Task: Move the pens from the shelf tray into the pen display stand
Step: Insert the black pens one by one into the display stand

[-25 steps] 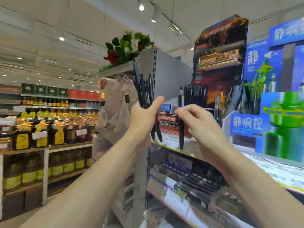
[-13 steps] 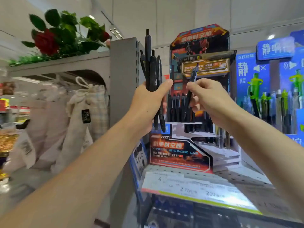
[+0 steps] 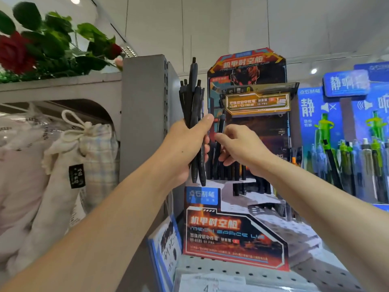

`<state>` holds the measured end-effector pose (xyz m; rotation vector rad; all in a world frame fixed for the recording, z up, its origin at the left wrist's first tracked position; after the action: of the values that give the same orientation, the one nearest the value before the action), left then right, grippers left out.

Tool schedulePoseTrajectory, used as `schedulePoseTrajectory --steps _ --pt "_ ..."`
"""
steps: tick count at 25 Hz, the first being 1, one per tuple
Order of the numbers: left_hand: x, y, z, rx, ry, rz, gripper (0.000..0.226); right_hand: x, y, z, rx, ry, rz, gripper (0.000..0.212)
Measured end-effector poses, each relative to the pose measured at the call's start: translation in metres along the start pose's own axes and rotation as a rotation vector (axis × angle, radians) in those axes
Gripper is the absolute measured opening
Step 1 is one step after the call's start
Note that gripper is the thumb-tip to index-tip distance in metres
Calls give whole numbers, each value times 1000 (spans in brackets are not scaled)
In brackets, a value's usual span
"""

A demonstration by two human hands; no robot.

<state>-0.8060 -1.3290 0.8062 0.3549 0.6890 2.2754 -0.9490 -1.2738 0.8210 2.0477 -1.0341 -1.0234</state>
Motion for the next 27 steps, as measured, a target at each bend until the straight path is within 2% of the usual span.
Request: schedulePoseTrajectory --steps 8,27 --pt "-3 15 -7 -21 16 10 22 13 13 9 -12 -118 -46 24" --pt "-3 17 -6 -8 53 10 23 29 15 12 40 -77 -137 25"
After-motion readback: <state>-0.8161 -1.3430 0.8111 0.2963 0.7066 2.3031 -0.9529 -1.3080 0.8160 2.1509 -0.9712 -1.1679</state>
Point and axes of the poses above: each hand's wrist, its own y-axis towards the middle knuckle, its own x-axis out of the palm, z = x × y, the point moved 10 cm from there along y, towards the middle knuckle, and after that the axes turned 5 degrees about -x, right-handed, at the moved point
